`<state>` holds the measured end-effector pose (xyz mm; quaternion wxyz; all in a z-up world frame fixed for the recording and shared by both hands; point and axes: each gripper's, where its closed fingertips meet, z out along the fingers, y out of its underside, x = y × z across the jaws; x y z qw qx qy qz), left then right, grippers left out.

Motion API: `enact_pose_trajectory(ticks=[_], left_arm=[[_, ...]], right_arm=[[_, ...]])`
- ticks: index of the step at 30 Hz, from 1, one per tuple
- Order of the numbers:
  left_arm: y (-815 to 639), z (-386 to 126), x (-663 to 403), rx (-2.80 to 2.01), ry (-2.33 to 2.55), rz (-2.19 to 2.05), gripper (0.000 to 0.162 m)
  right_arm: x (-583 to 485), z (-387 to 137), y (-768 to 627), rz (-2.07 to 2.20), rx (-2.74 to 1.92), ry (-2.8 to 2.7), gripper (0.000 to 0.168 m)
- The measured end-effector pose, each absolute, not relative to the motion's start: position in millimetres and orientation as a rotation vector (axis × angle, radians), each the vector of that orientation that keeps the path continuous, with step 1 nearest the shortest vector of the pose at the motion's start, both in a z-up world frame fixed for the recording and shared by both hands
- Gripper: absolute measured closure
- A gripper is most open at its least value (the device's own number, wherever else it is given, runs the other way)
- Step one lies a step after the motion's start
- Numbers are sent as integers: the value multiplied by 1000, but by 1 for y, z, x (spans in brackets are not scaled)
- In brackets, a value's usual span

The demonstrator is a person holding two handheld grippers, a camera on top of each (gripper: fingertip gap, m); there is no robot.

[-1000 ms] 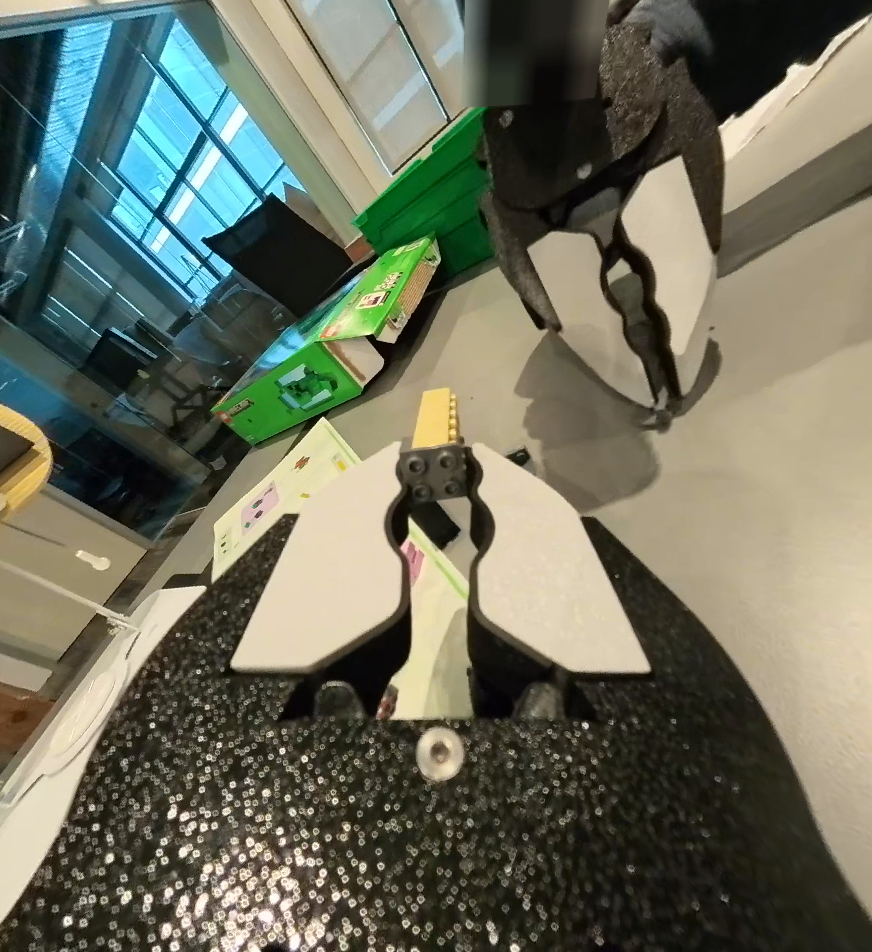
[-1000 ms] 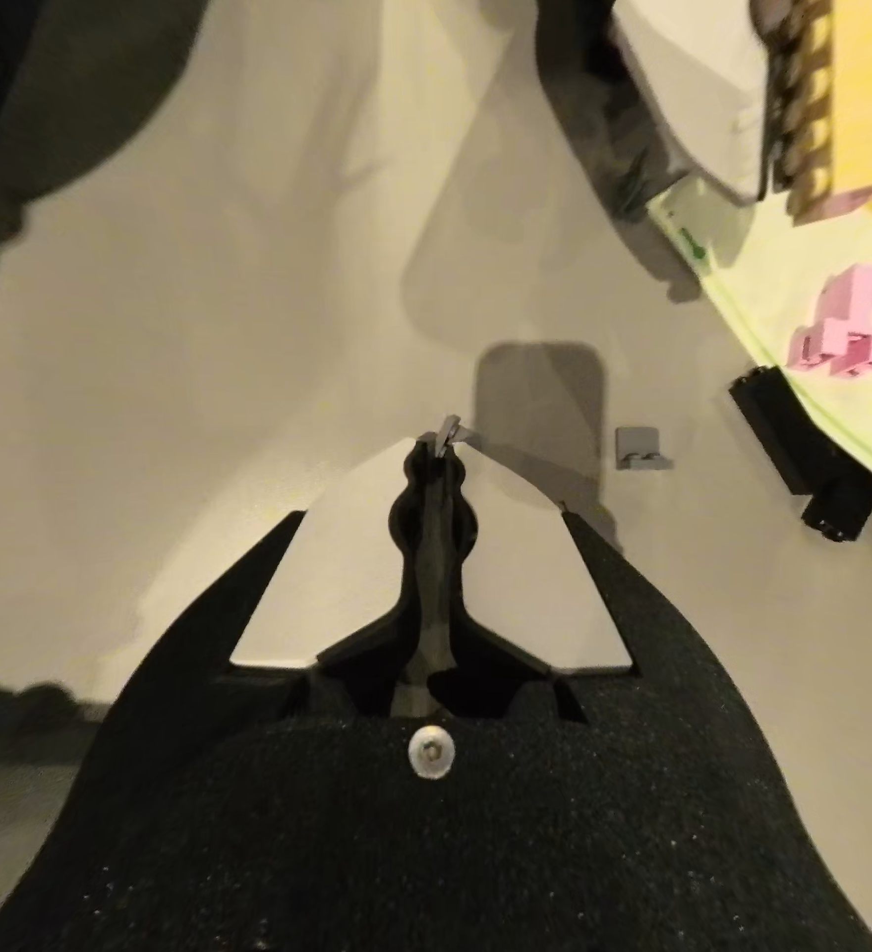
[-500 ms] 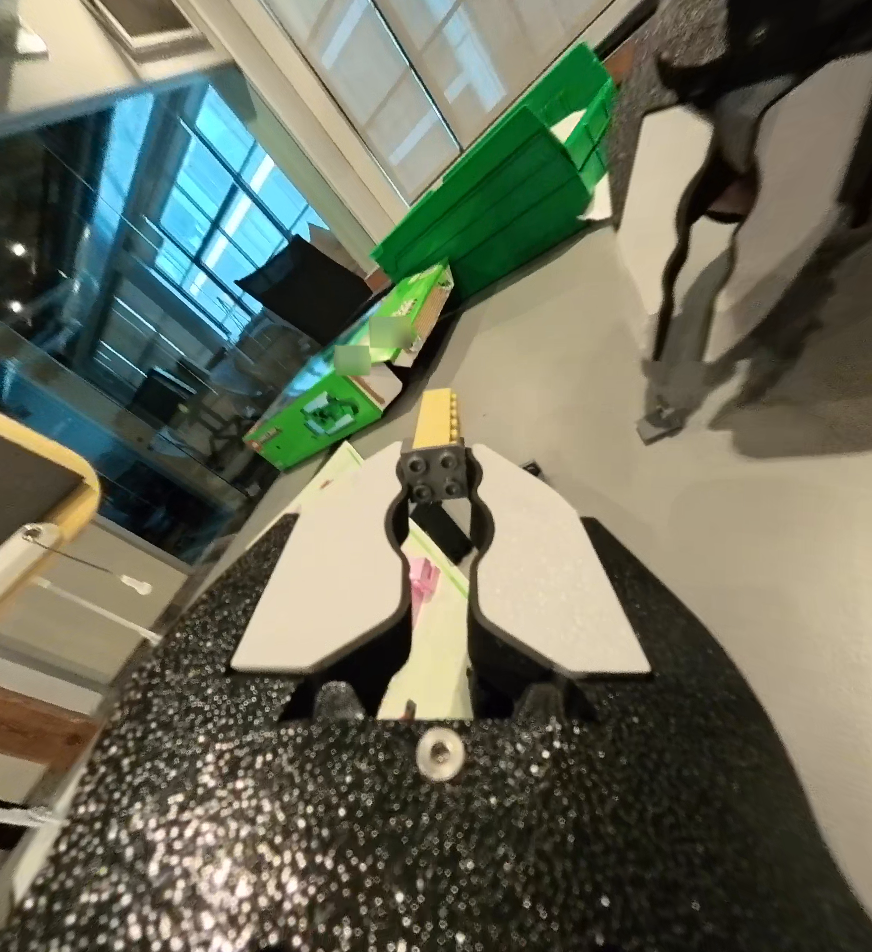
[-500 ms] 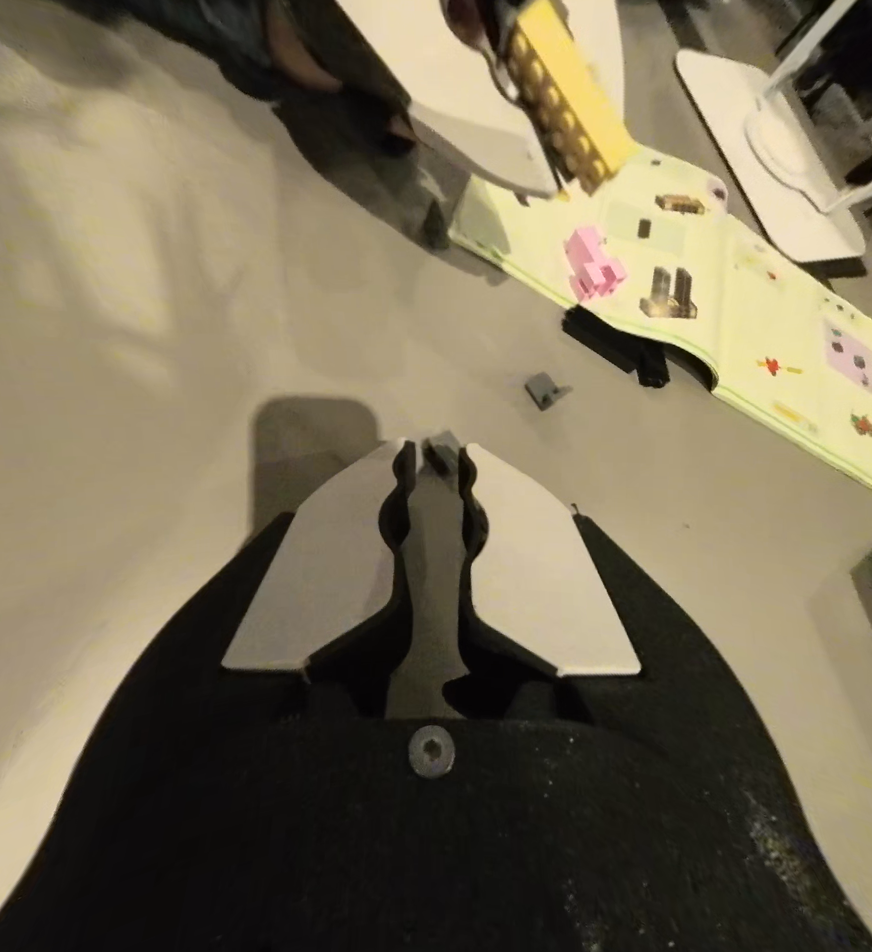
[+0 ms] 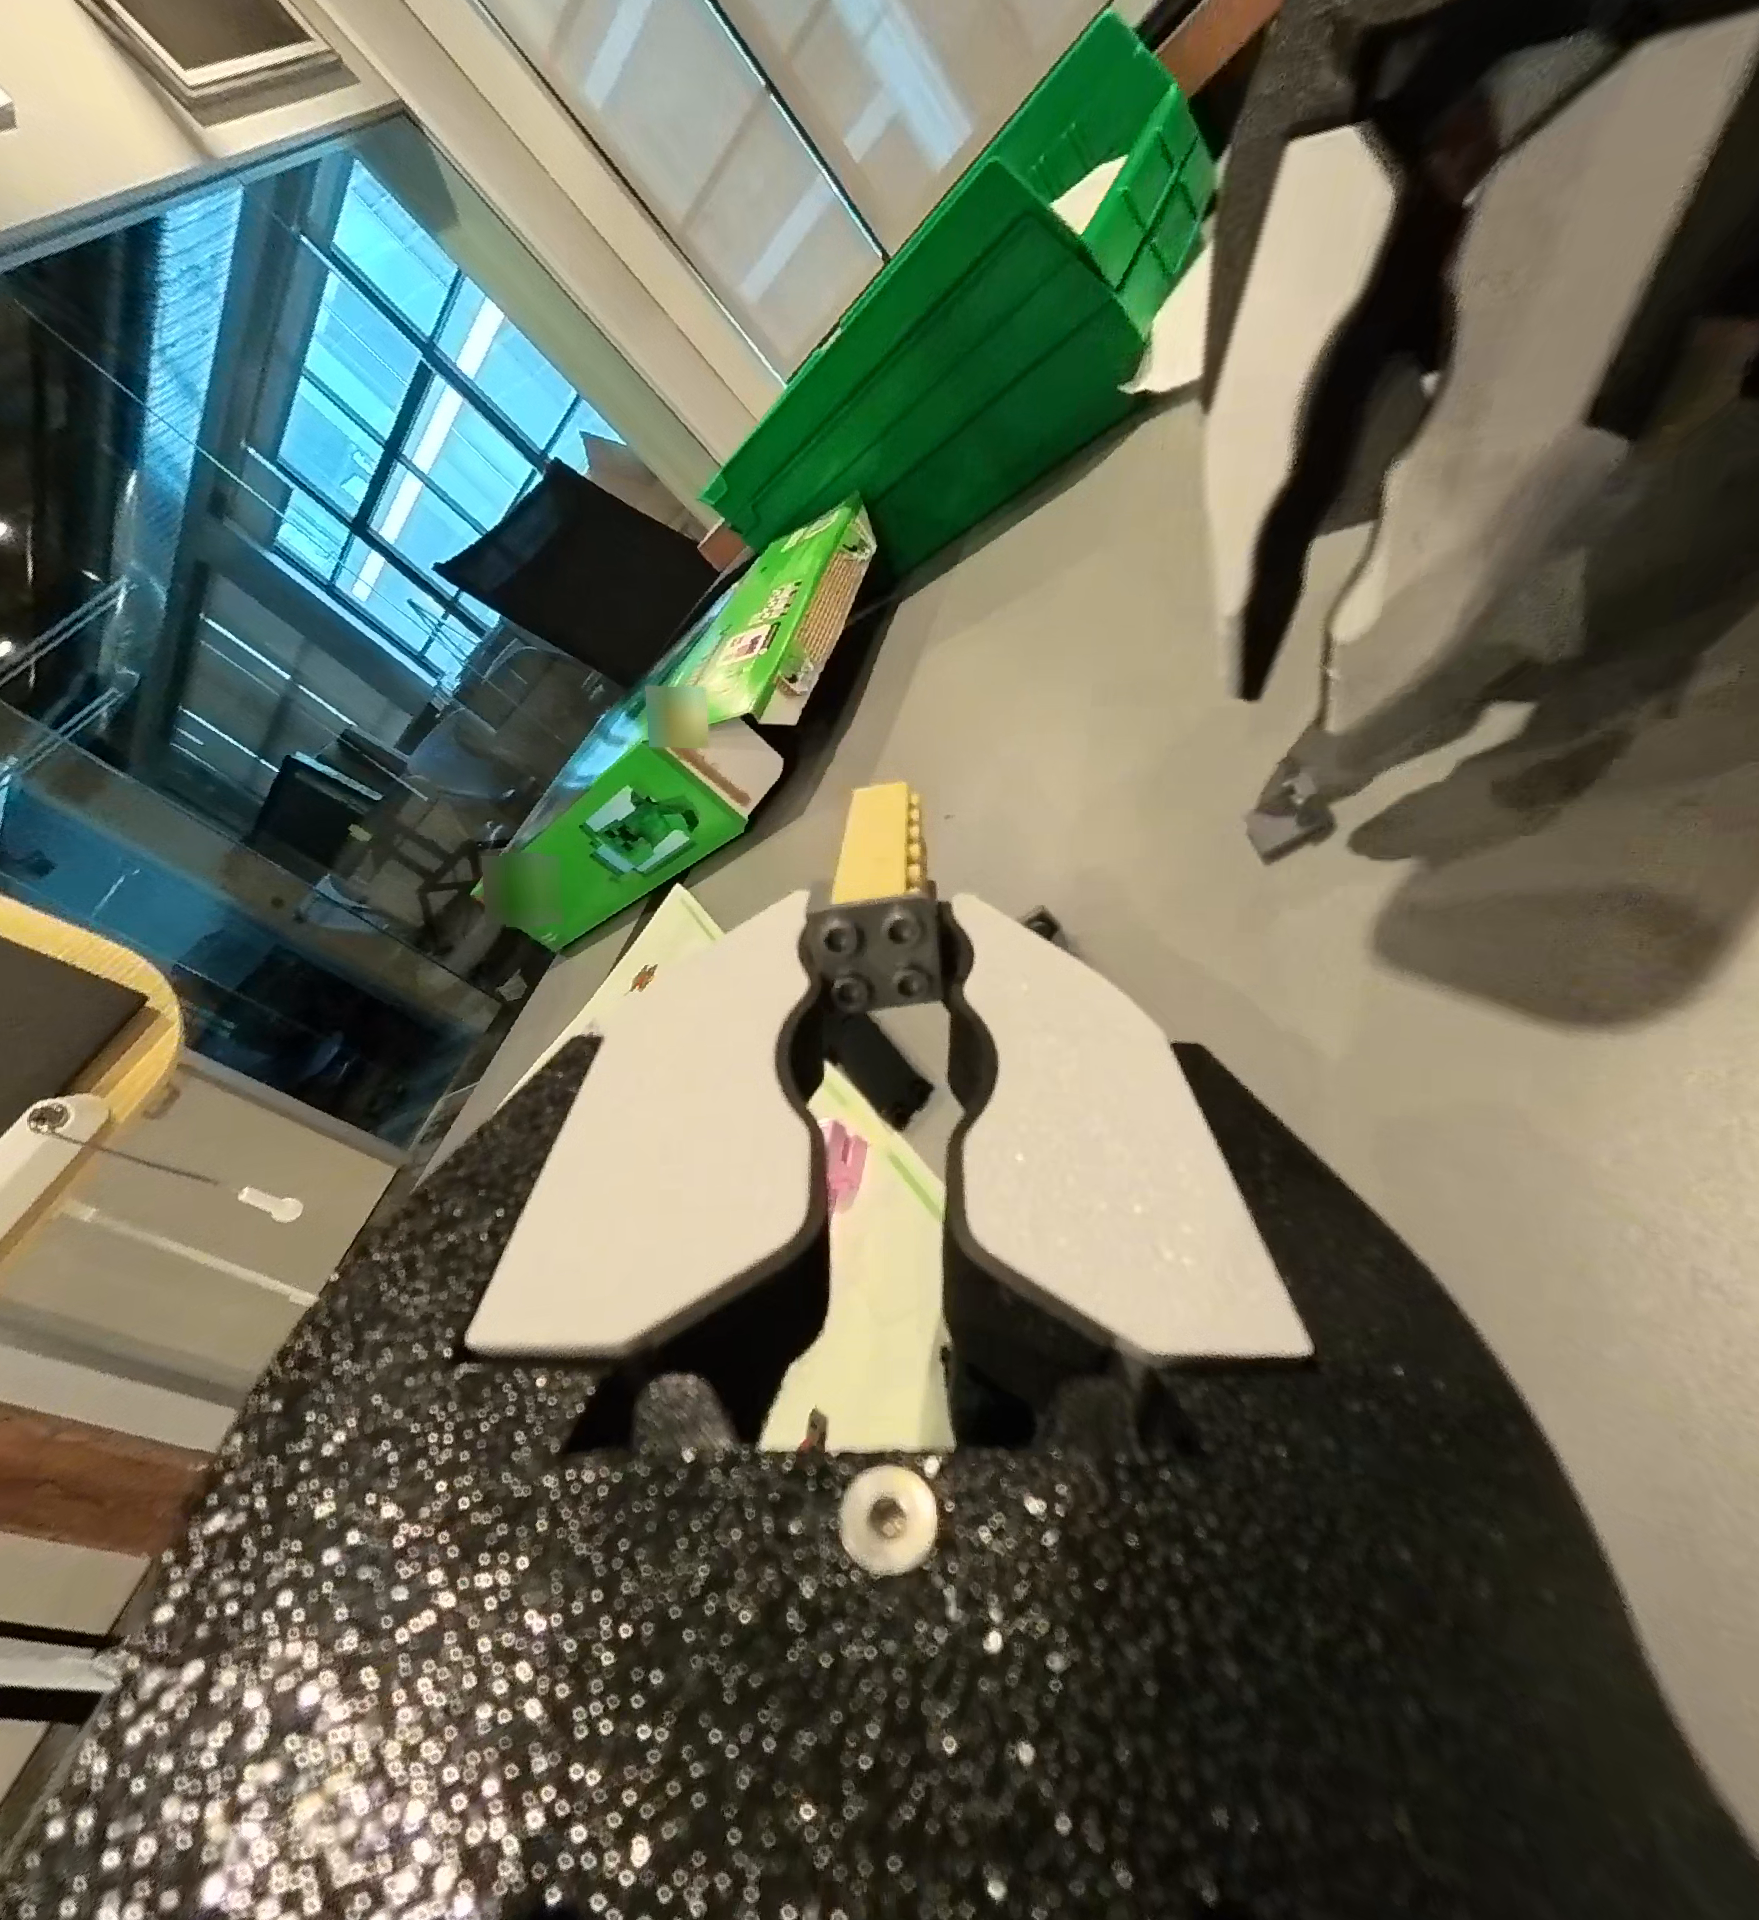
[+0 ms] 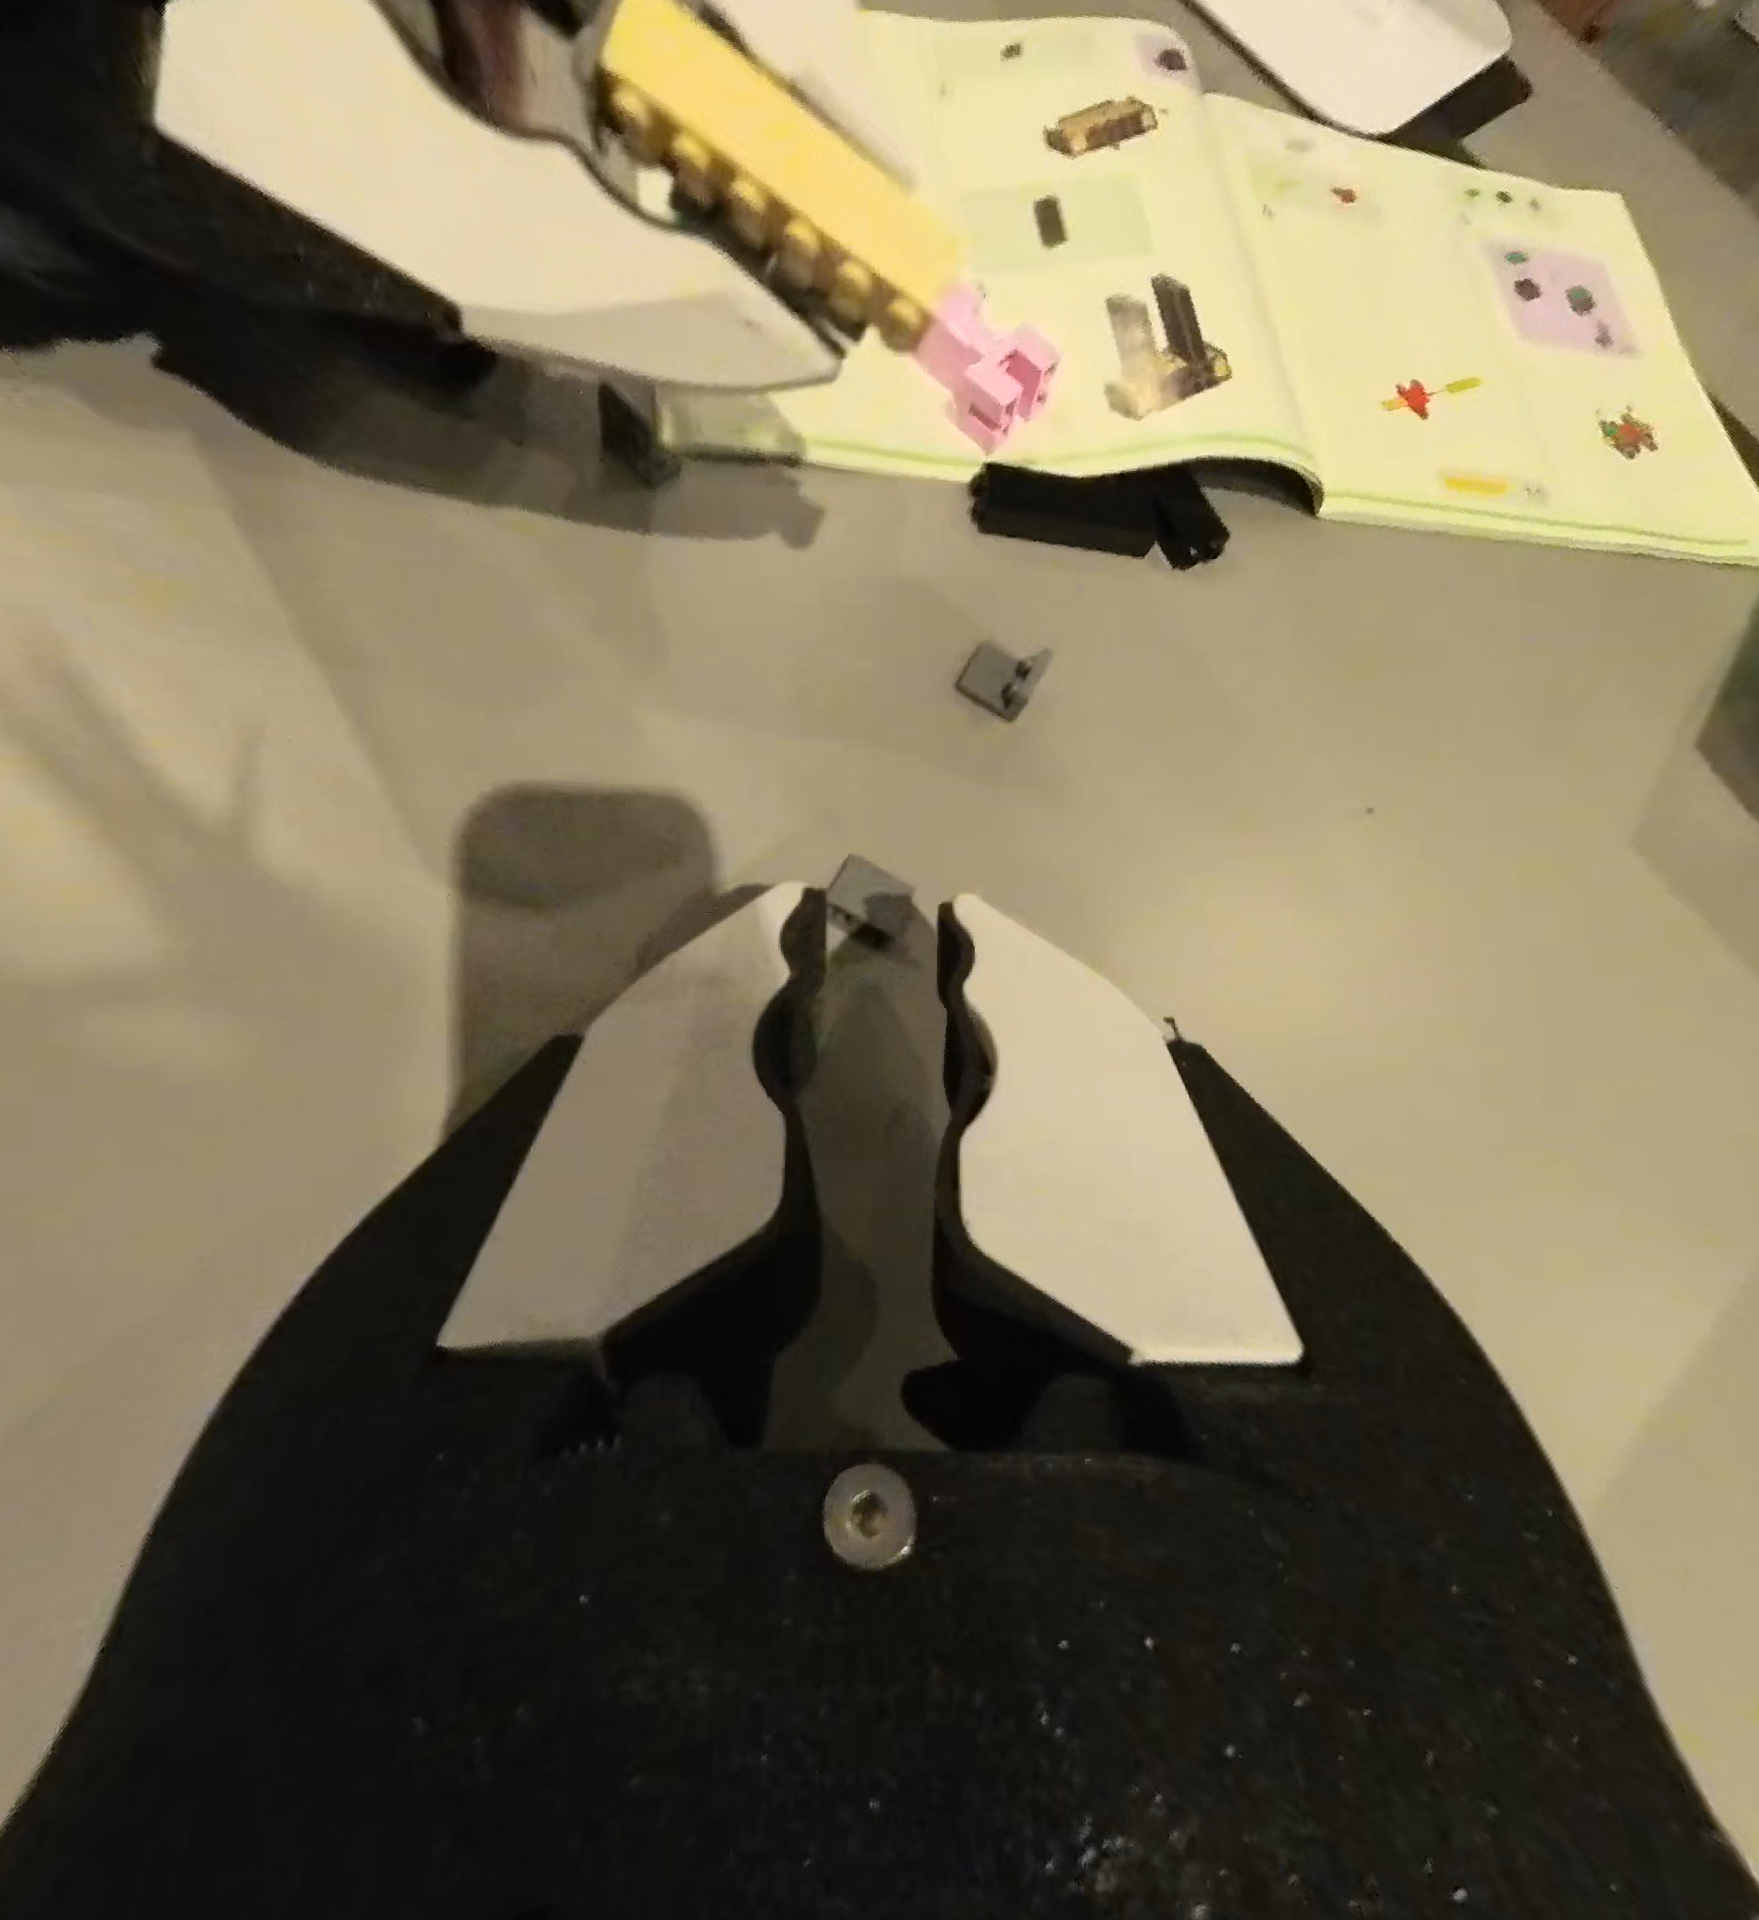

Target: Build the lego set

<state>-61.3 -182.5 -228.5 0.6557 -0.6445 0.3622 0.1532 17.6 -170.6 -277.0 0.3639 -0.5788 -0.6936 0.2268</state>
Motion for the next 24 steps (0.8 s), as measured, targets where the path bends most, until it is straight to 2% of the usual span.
enact_pose_trajectory(ticks=[11, 16, 21, 24], left_arm=[[-182, -231, -59, -1469, 840, 348, 144], [-182, -232, -59, -1471, 840, 347, 144], [-182, -233, -59, -1475, 844, 343, 144], [-182, -233, -59, -1477, 846, 344, 144]], right_arm=[[13, -293, -168, 491, -1481, -1803, 146], [19, -294, -148, 450, -1545, -1733, 155], [15, -293, -158, 595, -1580, -1719, 142], [12, -293, -157, 617, -1585, -1719, 141]])
